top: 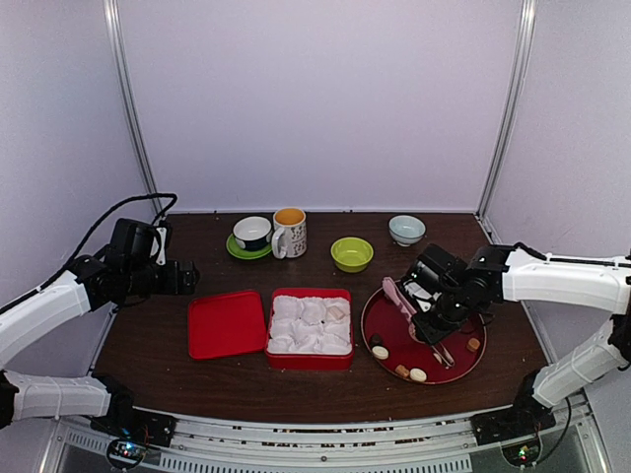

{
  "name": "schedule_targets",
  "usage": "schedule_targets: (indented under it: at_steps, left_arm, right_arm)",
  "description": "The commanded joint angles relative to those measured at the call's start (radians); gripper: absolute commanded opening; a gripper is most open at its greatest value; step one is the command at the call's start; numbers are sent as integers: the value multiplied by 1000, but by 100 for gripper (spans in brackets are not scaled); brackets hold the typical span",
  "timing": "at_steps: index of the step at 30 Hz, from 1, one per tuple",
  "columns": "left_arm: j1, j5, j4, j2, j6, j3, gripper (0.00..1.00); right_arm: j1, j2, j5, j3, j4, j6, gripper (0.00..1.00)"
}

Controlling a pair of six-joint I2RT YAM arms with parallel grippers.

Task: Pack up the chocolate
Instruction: Pick up the clamp from the plate, then place the clamp on the plate, then pick up the clamp from the plate.

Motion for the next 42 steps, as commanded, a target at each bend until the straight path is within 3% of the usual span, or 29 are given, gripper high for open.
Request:
schedule_targets:
  at_steps: [1,10,21,27,37,42]
  left_arm:
    - [6,35,24,3,-2,13,98]
    - [3,318,149,-34,-41,-41,97]
    - [1,355,148,-51,-59,-53,97]
    - [-2,355,148,-48,-57,-54,97]
    - [-2,348,143,-46,-49,-48,97]
    - [-2,348,143,-47,-47,-45,97]
  right_arm:
    - [-4,-12,-40,41,-41,12,24]
    - [-4,-42,-120,-66,34,90,27]
    - [1,-56,-38,-251,295,269,29]
    - [18,-55,10,-314,371,290,38]
    - [56,-113,84,-352,394,314,64]
    - [83,-124,123,-367,404,325,69]
